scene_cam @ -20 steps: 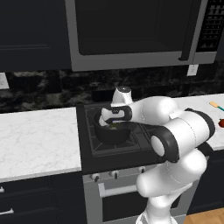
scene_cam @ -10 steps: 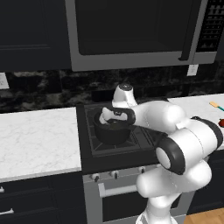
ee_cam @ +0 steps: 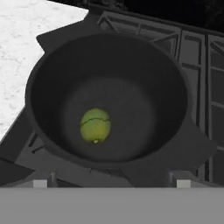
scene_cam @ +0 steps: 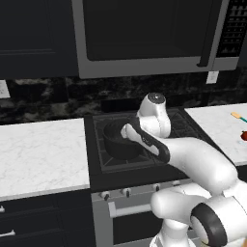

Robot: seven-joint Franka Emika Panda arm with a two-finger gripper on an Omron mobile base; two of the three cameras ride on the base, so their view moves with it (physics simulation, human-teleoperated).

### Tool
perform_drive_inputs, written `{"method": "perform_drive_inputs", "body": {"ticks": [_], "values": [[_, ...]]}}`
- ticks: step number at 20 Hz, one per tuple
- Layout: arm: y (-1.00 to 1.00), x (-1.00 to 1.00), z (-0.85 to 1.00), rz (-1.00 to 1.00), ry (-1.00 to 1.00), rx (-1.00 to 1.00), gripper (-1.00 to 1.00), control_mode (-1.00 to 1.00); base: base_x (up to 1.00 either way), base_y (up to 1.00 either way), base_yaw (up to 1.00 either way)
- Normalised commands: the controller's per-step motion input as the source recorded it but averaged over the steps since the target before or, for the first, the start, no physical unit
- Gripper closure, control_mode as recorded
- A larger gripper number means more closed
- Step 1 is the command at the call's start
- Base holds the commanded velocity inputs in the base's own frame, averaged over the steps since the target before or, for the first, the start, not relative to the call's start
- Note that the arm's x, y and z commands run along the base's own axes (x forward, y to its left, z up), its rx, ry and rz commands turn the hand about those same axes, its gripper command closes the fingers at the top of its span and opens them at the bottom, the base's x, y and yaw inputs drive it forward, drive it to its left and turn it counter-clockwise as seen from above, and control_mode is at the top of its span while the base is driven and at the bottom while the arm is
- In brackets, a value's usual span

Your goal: Put the lime and bell pepper in the pot. Retrieve the spatula and lightly stir the vegetables in the pot.

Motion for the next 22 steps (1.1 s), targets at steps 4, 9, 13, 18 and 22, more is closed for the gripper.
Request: {"method": "perform_drive_inputs", "body": {"ticks": [4,9,13,18,22], "values": [[-0.90,-0.62,0.32,-0.10,0.09,-0.01,-1.00,-1.00,0.00,0.00,0.00],[-1.00,-0.34,0.14,-0.17,0.10,-0.04,-1.00,-1.00,0.00,0.00,0.00],[-1.00,-0.16,0.10,-0.23,0.12,-0.04,-1.00,-1.00,0.00,0.00,0.00],[-1.00,-0.01,0.00,-0.26,0.16,-0.03,-1.00,-1.00,0.00,0.00,0.00],[-1.00,0.00,0.00,-0.22,0.29,0.00,-1.00,-1.00,0.00,0.00,0.00]]}}
